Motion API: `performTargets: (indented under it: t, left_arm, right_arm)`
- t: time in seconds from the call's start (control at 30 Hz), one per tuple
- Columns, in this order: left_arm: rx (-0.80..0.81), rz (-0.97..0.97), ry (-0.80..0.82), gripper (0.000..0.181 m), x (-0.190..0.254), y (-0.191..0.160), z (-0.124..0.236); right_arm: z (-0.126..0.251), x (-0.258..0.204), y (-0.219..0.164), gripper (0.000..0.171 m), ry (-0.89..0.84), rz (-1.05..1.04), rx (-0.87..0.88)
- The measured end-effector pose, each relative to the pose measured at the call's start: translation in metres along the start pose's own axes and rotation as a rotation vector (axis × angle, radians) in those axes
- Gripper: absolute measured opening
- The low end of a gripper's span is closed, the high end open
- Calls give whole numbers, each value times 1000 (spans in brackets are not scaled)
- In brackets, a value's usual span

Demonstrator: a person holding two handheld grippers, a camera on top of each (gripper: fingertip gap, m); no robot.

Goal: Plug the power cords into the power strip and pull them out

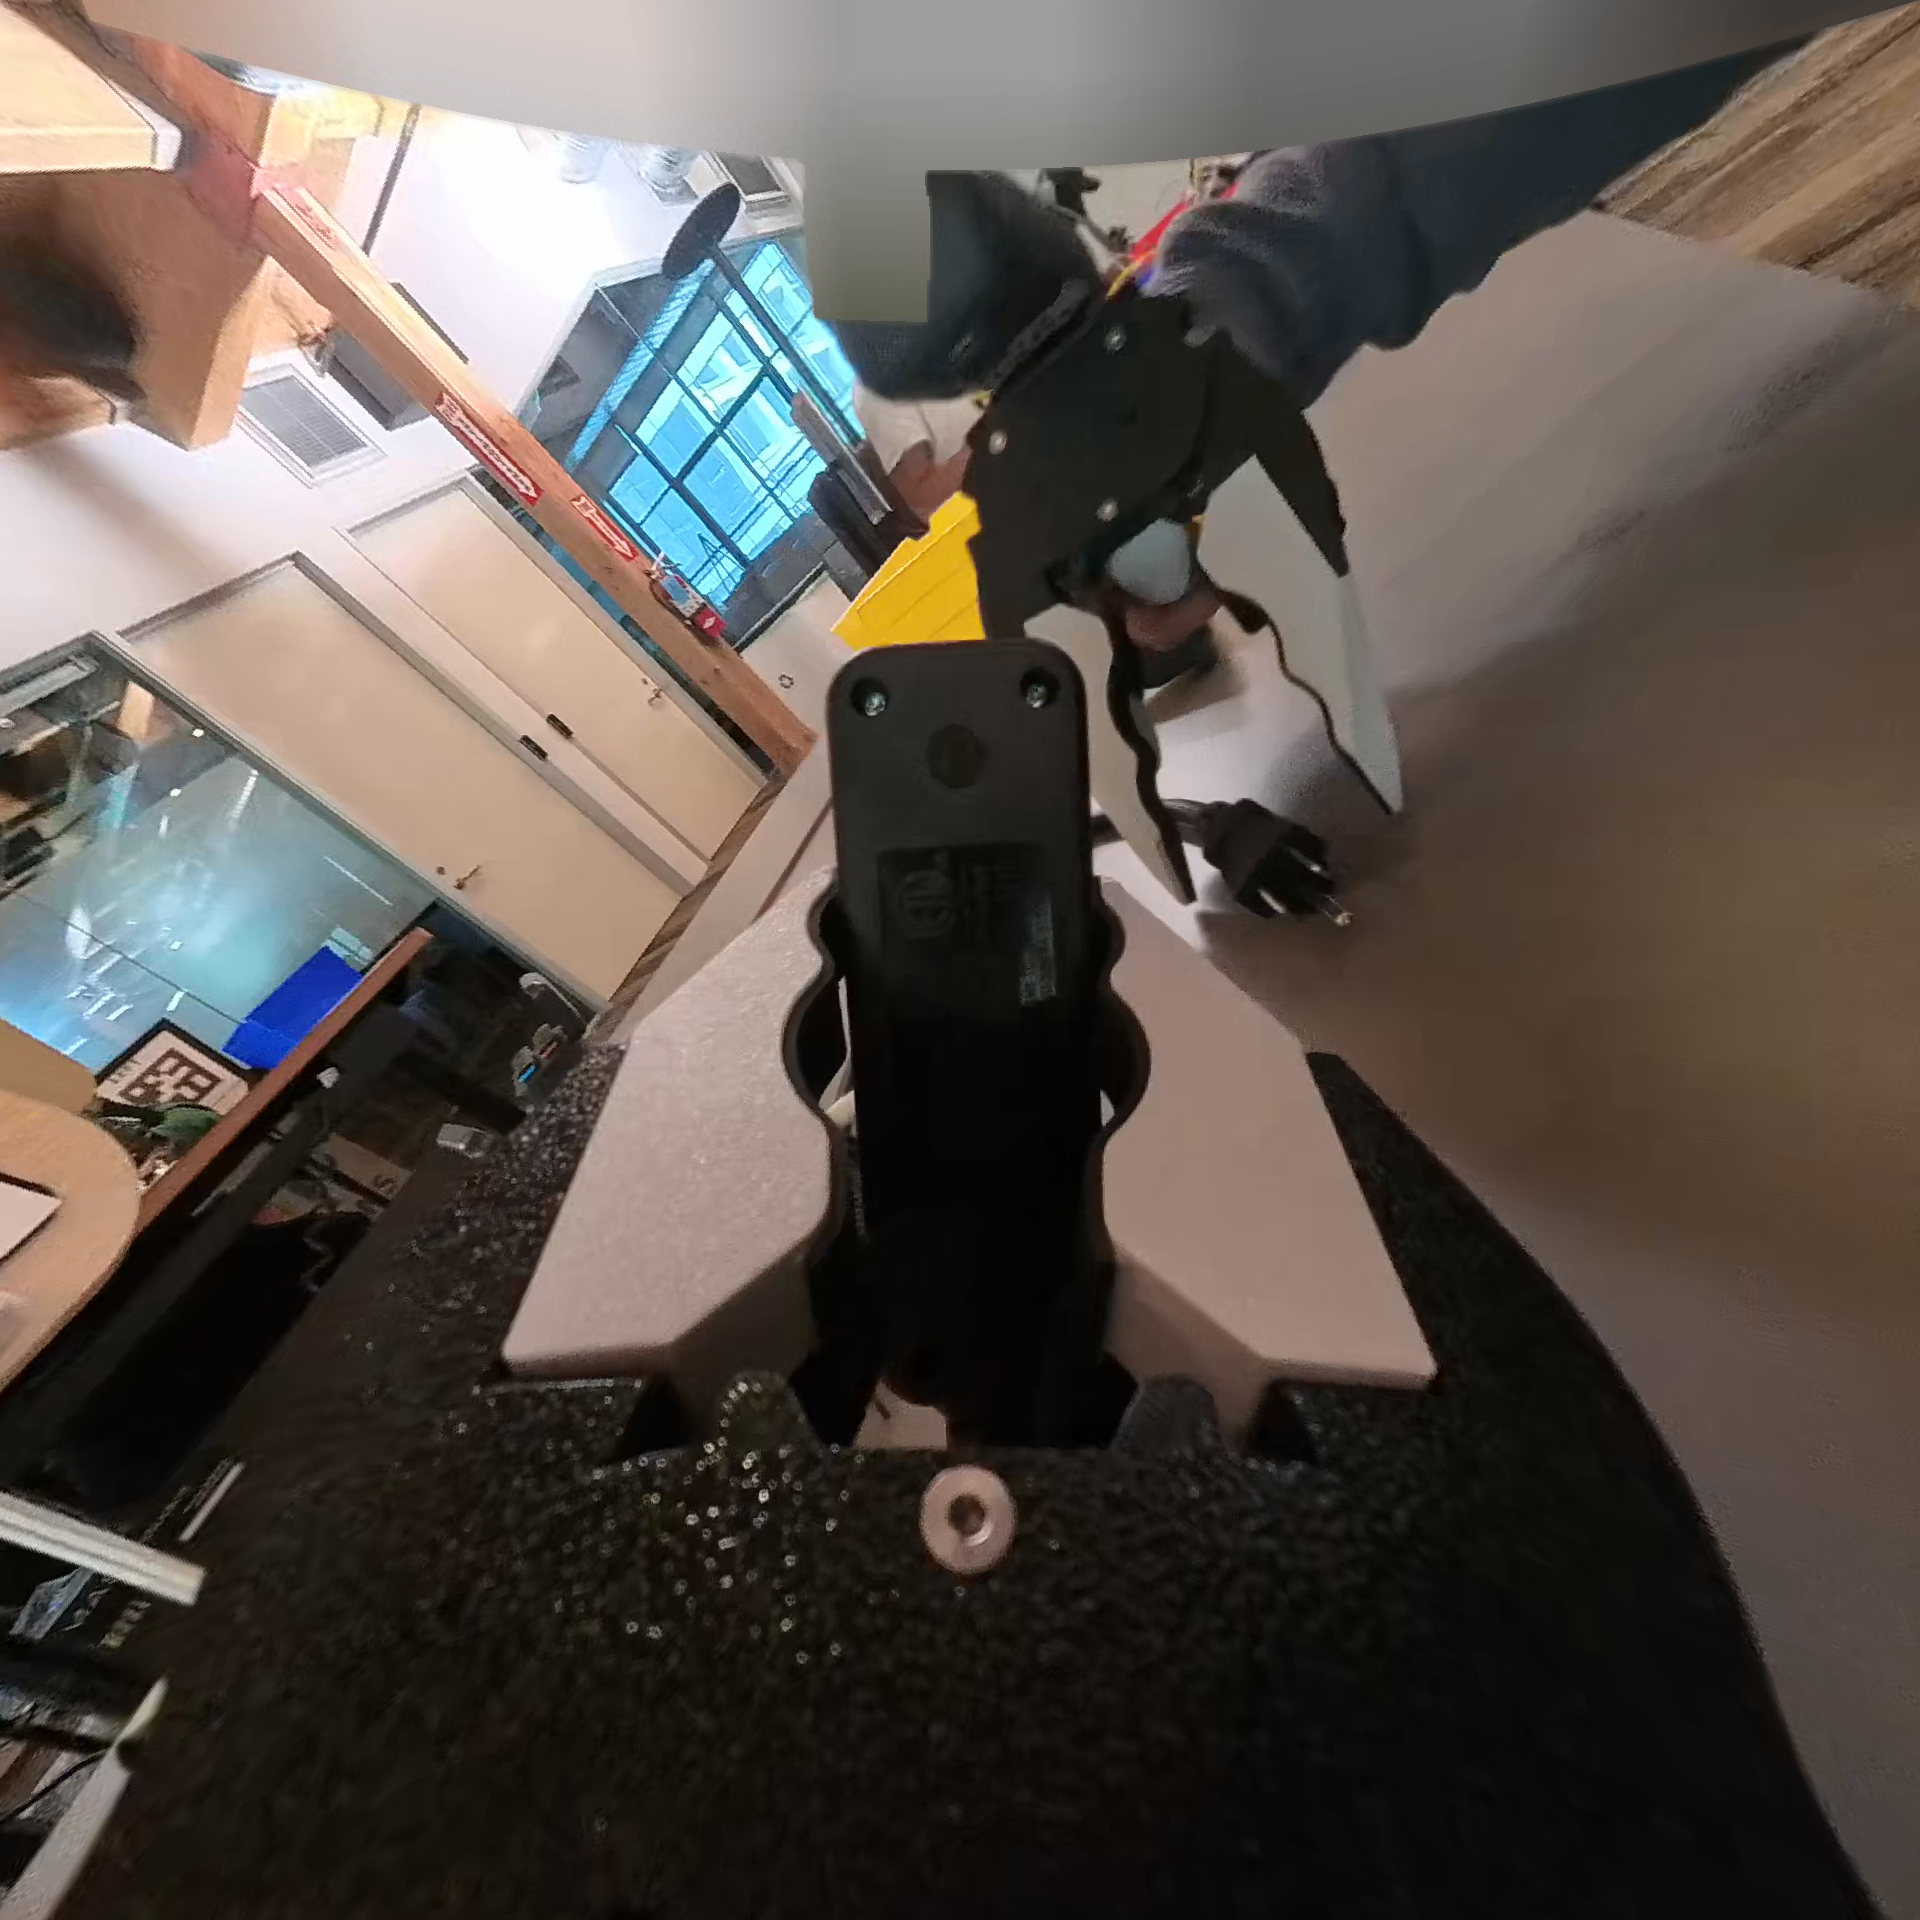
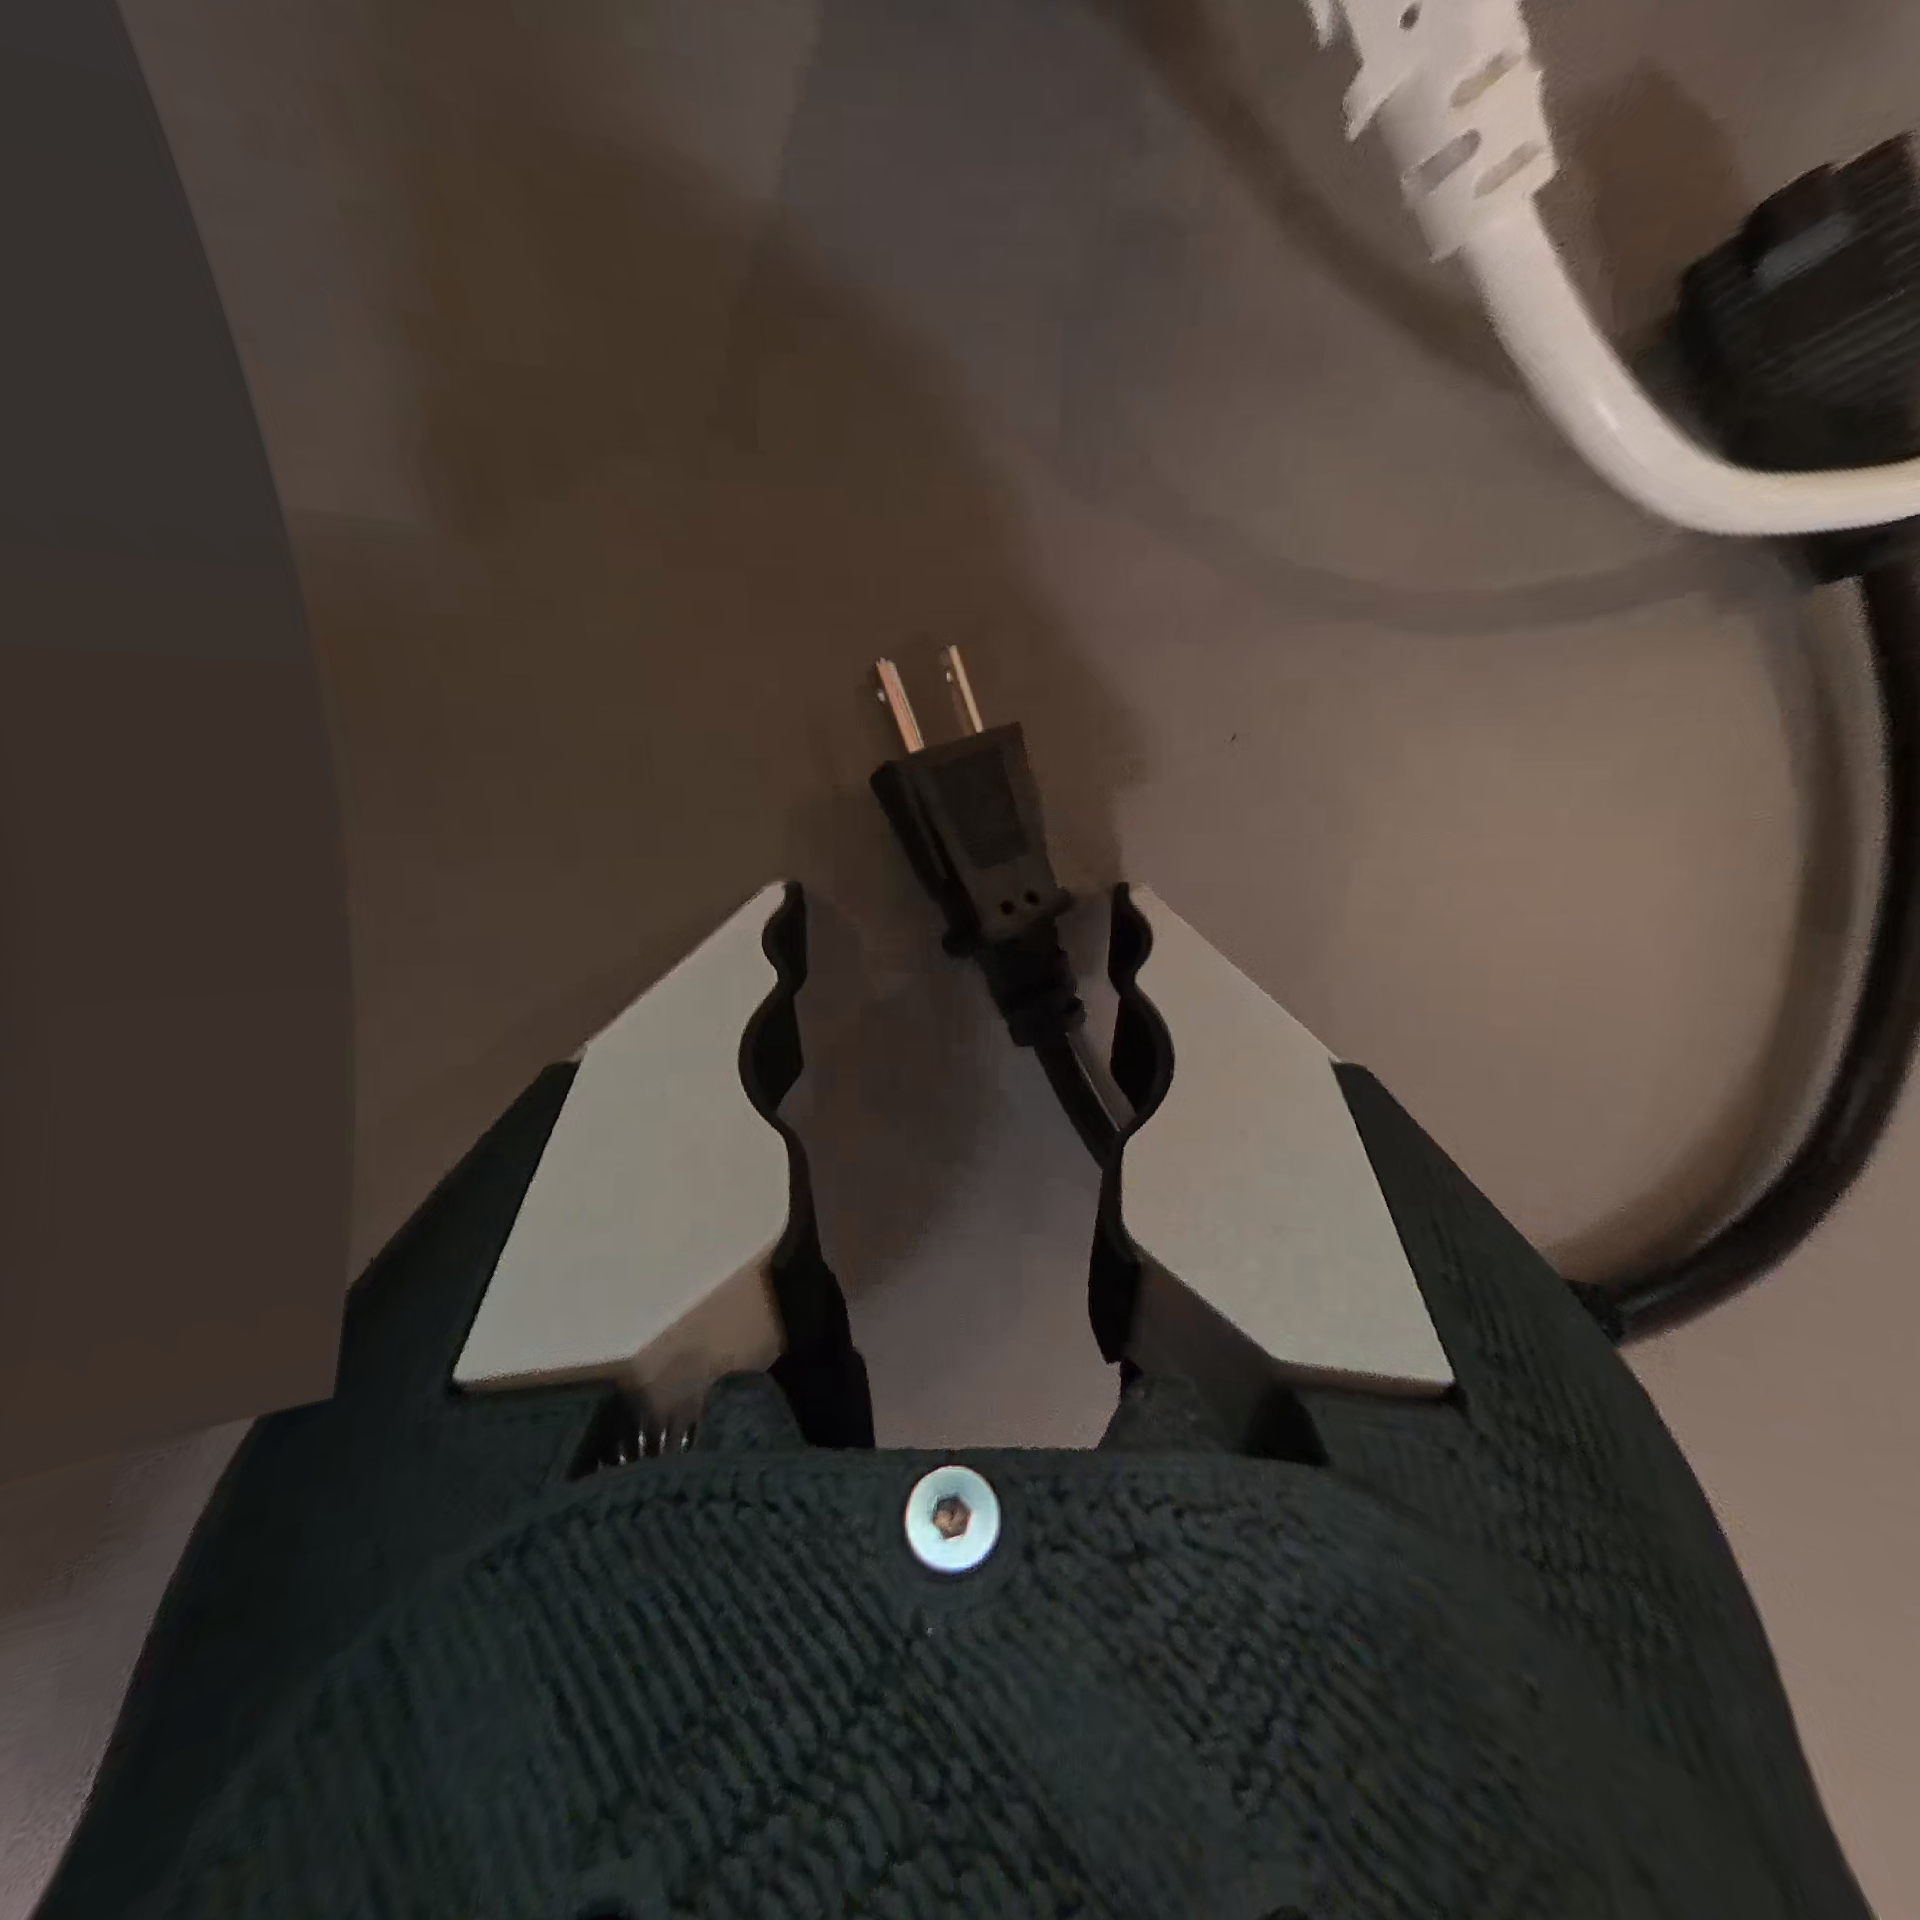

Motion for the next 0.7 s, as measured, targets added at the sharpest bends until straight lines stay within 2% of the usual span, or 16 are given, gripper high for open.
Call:
performTargets:
  t: [0.03,0.1,0.17,0.33,0.43,0.5,0.7]
  left_arm:
    - [0,1,-6,42,0,0,0]
    - [2,12,-10,42,0,-1,0]
    - [9,36,-10,42,-3,-1,1]
    - [79,173,7,42,-15,1,5]
    - [184,352,4,42,-28,3,12]
    - [255,465,1,42,-37,2,16]
    - [428,653,-123,42,-42,2,19]
  right_arm:
    - [-2,3,2,55,25,-3,5]
    - [-2,11,5,29,58,-31,7]
    - [-2,19,8,28,23,-62,2]
    - [17,19,17,26,-305,-16,138]
    - [40,13,29,25,-596,24,214]
    - [48,7,40,24,-686,34,275]
    - [61,2,59,23,-608,-58,425]
Point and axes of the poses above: each gripper's, where its closed fingertips meet, z back along the fingers, y out of its top, x = y × z across the jaws, the point moved 8 cm from there along z, back along the fingers, and after that the axes turned 11 degrees about -x, right-handed, at the moved point
